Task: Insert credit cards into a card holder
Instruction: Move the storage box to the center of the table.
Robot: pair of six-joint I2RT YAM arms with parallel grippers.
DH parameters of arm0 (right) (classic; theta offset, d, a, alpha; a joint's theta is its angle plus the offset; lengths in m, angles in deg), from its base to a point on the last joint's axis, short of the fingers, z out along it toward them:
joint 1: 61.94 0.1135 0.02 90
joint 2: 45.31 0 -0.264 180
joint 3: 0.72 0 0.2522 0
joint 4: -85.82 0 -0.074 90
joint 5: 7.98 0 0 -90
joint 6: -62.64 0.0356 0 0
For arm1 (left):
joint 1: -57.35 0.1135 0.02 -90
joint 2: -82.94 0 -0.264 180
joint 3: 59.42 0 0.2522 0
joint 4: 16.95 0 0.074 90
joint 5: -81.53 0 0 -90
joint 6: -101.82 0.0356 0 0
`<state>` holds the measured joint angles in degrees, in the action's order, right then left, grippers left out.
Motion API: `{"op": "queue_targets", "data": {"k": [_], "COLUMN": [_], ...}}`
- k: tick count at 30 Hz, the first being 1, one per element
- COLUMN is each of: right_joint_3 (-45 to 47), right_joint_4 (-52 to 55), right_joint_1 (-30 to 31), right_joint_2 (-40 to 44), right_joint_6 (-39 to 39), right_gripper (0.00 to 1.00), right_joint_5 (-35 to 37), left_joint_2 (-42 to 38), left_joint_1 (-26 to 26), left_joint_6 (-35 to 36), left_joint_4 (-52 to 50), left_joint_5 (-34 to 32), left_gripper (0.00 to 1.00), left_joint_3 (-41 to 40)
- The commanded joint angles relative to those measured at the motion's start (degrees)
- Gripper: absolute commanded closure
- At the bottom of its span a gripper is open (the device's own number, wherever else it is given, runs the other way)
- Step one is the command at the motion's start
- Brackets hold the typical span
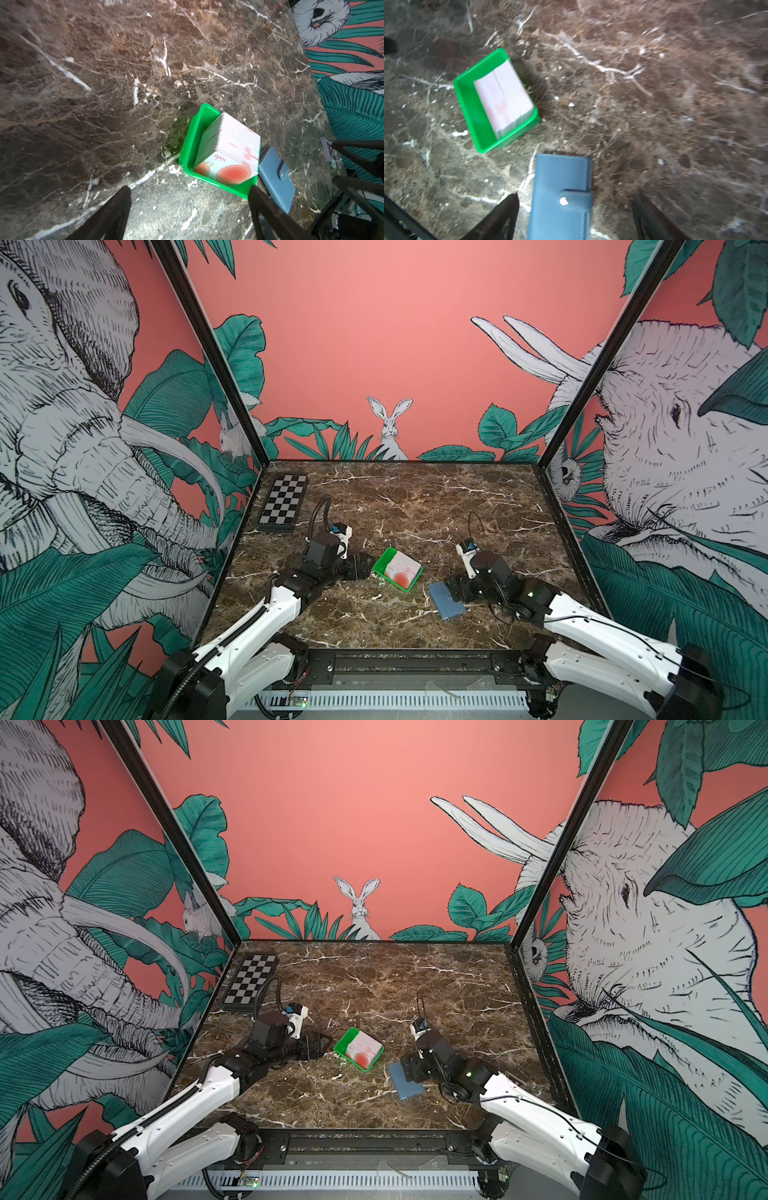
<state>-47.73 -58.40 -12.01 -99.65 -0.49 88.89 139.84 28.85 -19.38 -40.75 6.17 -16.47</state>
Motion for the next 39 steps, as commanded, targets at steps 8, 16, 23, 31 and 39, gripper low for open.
{"op": "queue_targets", "data": {"k": [8, 16, 23, 31, 39], "right_joint_3": [-6.71, -10.54, -12.84, -14.49, -15.59], "right_joint_4": [-7.54, -11.31, -10.68, -6.76, -5.28], "right_joint_1": [14.64, 17.19, 18.5, 19.23, 20.63], "right_joint_2": [-15.02, -24.88, -28.44, -30.08, -30.29], "right_joint_6": [9.55, 17.49, 19.13, 20.15, 17.62], "right_gripper": [0.3, 0.37, 0.19, 0.02, 0.16], "right_joint_5": [7.46, 10.99, 14.25, 12.4, 11.76], "left_joint_2": [9.73, 14.28, 16.0, 16.72, 16.94], "left_joint_1": [-0.59, -0.73, -0.95, -1.26, -1.75], "left_joint_6": [-6.9, -9.25, -9.48, -9.42, -8.85], "left_joint_4": [9.29, 14.65, 16.18, 16.83, 14.85], "left_joint_5": [9.62, 9.14, 8.75, 8.48, 9.19], "left_gripper": [0.22, 0.26, 0.28, 0.28, 0.28], "left_joint_3": [-1.41, -2.07, -3.17, -3.71, -3.14]}}
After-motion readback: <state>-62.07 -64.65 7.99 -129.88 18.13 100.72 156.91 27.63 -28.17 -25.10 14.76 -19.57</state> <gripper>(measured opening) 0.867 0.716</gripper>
